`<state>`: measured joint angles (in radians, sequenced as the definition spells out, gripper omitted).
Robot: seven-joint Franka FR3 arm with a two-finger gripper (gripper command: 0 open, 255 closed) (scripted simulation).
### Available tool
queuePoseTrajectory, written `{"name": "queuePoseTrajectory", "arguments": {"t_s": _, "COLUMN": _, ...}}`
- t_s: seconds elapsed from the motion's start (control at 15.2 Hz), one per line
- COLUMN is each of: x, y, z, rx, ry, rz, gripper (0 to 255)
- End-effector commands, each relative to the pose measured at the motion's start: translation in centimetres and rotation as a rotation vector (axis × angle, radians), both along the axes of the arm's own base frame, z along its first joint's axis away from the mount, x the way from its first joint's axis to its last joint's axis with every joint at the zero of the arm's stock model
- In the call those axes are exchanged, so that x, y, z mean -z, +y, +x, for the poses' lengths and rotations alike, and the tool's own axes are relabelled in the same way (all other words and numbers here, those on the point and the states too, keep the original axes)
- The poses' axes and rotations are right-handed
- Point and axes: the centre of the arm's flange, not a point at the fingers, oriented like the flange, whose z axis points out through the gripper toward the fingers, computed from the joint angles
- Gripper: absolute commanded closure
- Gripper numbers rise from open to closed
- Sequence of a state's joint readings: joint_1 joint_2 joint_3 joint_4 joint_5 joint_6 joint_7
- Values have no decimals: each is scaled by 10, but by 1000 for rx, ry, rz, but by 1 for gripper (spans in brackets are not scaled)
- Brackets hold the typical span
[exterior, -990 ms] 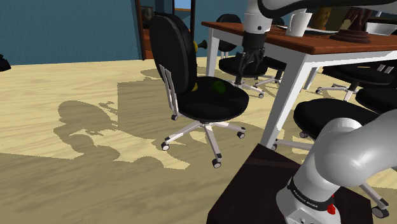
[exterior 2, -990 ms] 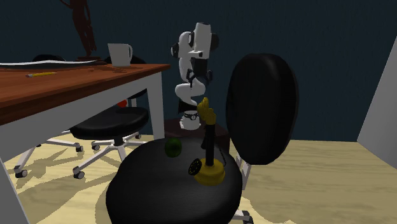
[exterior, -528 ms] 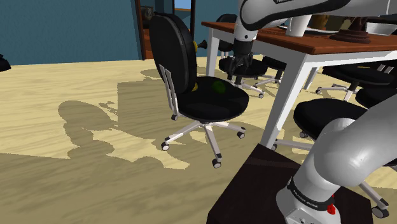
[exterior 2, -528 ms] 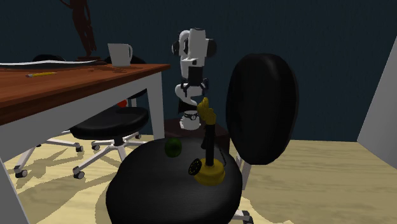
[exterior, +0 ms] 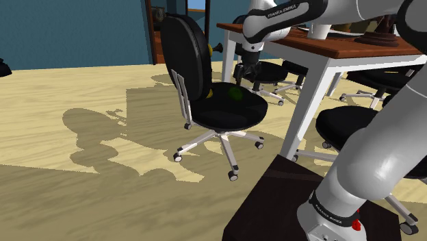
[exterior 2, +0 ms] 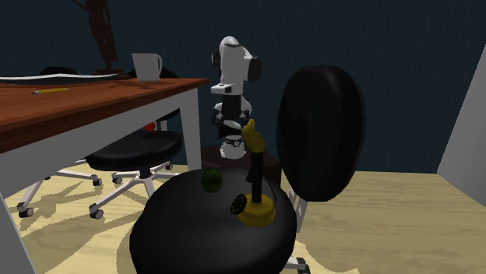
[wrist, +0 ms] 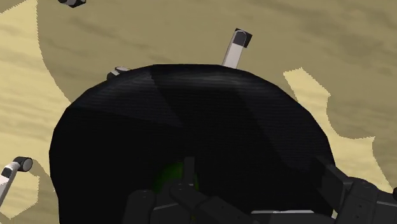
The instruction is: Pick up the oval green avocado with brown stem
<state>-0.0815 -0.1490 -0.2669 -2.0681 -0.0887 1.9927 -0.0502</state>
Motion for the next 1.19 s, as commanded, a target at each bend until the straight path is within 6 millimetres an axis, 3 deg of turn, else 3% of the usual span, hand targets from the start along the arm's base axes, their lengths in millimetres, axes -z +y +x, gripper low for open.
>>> {"name": "queuePoseTrajectory", "arguments": {"t_s": 0.0, "x": 11, "y": -16, "z": 18, "rx": 9, "ry": -7, "rz": 2, "gripper": 0}}
{"name": "queuePoseTrajectory", "arguments": {"t_s": 0.86, "x": 79, "y": -125, "z": 128, "rx": 68, "ry": -52, "rz": 22, "gripper": 0}}
{"name": "queuePoseTrajectory", "arguments": {"t_s": 1.12, "x": 97, "y": -129, "z": 132, "rx": 70, "ry": -53, "rz": 23, "gripper": 0}}
